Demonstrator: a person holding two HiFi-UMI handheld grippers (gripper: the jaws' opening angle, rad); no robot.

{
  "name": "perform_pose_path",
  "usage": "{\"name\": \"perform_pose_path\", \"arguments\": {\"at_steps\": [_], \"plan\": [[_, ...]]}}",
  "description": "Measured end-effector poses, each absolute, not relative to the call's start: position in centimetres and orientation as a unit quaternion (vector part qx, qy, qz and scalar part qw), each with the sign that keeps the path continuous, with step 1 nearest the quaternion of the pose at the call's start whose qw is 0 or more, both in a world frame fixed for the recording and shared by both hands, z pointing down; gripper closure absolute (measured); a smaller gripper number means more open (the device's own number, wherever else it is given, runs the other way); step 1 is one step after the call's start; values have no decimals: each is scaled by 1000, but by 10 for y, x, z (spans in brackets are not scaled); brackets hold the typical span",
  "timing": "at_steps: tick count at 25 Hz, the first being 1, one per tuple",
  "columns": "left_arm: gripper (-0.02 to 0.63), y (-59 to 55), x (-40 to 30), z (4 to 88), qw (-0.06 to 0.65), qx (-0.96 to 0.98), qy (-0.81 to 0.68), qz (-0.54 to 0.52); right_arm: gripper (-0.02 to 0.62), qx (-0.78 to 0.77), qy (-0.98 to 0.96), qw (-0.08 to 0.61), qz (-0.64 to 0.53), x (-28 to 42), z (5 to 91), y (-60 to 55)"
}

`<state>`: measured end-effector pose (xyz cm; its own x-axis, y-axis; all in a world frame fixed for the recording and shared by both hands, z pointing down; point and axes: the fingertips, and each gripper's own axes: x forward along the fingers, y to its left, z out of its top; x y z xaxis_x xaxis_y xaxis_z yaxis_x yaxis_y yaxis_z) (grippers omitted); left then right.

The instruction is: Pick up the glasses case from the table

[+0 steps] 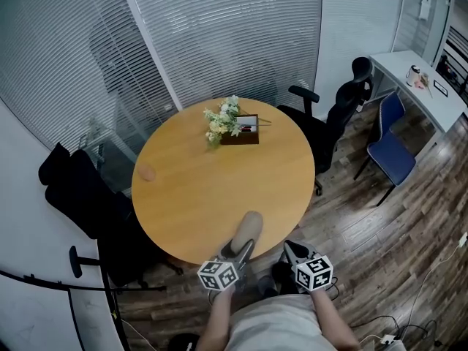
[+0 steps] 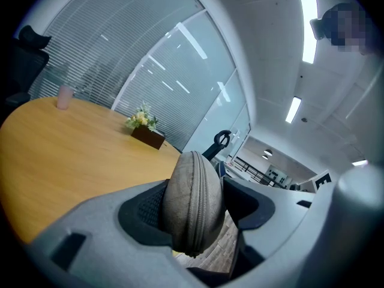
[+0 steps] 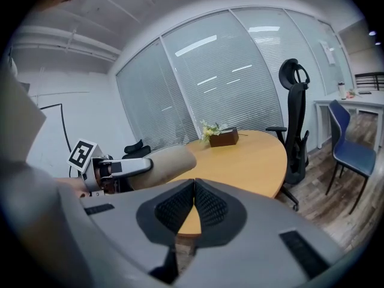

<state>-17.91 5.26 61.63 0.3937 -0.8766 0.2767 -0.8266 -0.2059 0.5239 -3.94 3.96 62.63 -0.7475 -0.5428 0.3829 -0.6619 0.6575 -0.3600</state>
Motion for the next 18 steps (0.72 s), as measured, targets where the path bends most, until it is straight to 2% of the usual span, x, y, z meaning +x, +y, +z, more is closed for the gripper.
{"name": "perform_pose_path", "arguments": {"at_steps": [18], "plan": [[336, 53, -182, 615, 301, 775, -553, -47, 597, 328, -902, 106, 260, -40, 625, 37]]}}
